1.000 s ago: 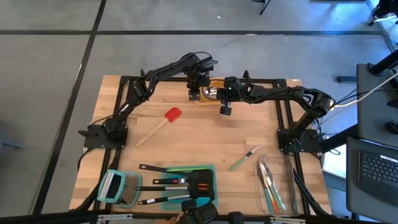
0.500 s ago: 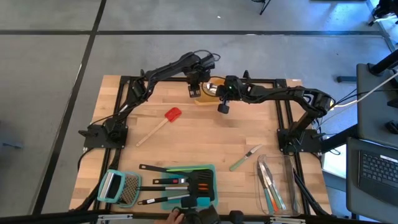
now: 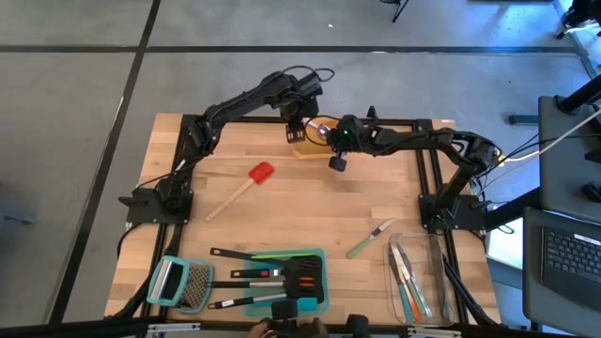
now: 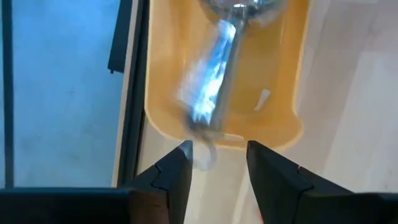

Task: Pick & Place Kitchen Items
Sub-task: Put the ice scoop into the yellow bin

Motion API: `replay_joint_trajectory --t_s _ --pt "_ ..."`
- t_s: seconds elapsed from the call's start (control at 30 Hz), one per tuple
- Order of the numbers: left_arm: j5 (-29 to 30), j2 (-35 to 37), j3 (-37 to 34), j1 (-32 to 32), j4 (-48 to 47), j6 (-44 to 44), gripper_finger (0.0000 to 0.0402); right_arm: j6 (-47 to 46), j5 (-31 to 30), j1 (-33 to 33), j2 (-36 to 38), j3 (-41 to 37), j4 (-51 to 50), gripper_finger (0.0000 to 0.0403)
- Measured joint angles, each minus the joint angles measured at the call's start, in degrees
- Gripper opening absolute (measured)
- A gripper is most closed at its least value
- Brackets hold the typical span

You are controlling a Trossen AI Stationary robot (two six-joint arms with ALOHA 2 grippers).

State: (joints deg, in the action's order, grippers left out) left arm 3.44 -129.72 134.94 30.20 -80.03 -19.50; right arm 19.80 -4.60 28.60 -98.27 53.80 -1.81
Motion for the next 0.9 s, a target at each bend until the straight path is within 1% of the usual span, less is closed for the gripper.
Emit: replay_joint_trajectory --t_s 0.13,0.27,0.53,0.7,0.83,0.9 --pt "-0.1 0.7 0.0 -0.1 -0.3 1.0 0.0152 -1.4 -1.4 0.1 -1.7 -0.1 0.1 0.0005" --pt "1.2 0.7 0.0 0.0 -0.2 1.3 0.0154 -1.4 -2.9 0.1 -2.8 -0.1 1.1 0.0005" --pt "2.4 0.7 0.0 0.1 0.6 1.3 0.0142 0.7 -2.4 -0.1 -2.9 -0.1 0.4 0.0005" --pt "2.5 1.6 0.0 0.4 1.8 1.3 0.0129 3.1 0.2 -0.2 -2.9 -0.1 -0.8 0.0005" --pt "0.3 2.8 0.0 0.5 3.6 0.9 0.0120 4.8 0.2 -0.2 -2.9 -0.1 -2.9 0.0005" --pt "-2.4 4.0 0.0 0.6 5.1 0.9 0.0117 5.1 0.2 -0.2 -2.9 -0.1 -3.6 0.0005"
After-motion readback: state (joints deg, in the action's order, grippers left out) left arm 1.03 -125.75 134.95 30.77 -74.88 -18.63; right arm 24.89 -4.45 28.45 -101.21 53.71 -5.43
